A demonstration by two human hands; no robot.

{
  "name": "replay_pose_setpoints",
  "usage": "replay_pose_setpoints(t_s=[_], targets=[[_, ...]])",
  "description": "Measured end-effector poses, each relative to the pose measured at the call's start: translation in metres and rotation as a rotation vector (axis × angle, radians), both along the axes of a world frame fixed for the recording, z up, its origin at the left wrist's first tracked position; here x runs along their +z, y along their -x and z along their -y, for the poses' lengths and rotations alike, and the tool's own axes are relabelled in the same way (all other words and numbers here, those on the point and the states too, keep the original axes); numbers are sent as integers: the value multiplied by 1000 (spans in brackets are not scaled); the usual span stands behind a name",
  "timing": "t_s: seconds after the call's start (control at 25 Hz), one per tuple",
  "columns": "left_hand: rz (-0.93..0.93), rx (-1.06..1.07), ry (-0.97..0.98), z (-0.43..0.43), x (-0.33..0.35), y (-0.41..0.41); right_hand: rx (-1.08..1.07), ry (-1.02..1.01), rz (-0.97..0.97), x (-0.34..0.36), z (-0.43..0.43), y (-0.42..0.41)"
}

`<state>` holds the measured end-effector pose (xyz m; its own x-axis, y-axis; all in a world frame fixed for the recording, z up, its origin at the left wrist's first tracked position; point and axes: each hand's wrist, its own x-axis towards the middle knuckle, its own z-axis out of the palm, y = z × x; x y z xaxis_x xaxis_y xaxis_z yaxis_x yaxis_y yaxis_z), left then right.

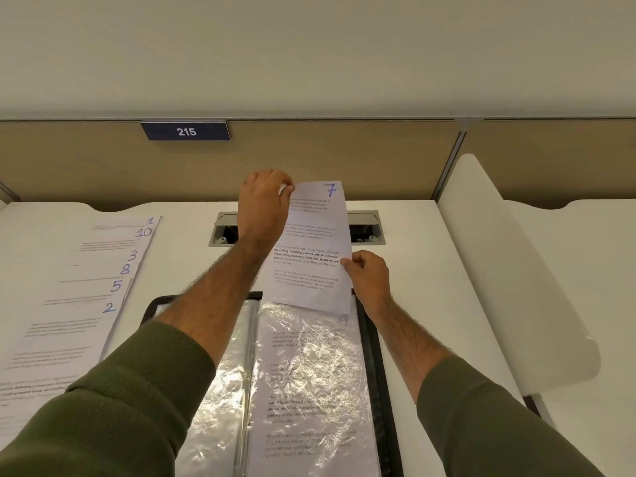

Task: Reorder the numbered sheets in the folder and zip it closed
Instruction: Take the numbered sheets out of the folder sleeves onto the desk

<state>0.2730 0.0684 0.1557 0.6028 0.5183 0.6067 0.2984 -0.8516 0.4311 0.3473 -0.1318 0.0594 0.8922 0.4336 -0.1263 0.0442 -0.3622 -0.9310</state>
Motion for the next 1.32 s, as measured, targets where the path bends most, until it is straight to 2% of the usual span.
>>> replay_pose_setpoints(t_s=[0.12, 0.2, 0.36, 0.56, 0.72, 0.84, 0.96, 1.04, 1.2, 1.32], targets=[[71, -27, -52, 1, 19, 11, -10, -59, 37, 27, -14, 3], [103, -1, -17, 0, 27, 19, -45, -83, 111, 49, -20, 9], [230, 133, 283, -7, 28, 53, -85, -124, 260, 87, -23, 20], [85, 172, 729, -15, -16, 119, 45, -108, 319, 106, -38, 54], [100, 217, 1015, -29, -52, 182, 211, -97, 256, 110, -62, 112], [144, 230, 1158, -52, -72, 237, 323, -103, 160, 106, -86, 164], [269, 200, 1204, -85, -79, 295, 335, -126, 74, 97, -119, 219], [309, 267, 1185, -114, -87, 342, 328, -108, 37, 86, -148, 259], [161, 334, 1080, -173, -98, 433, 230, -67, -73, 44, -202, 339], [-16, 355, 975, -205, -102, 488, 105, 3, -121, 4, -227, 395]])
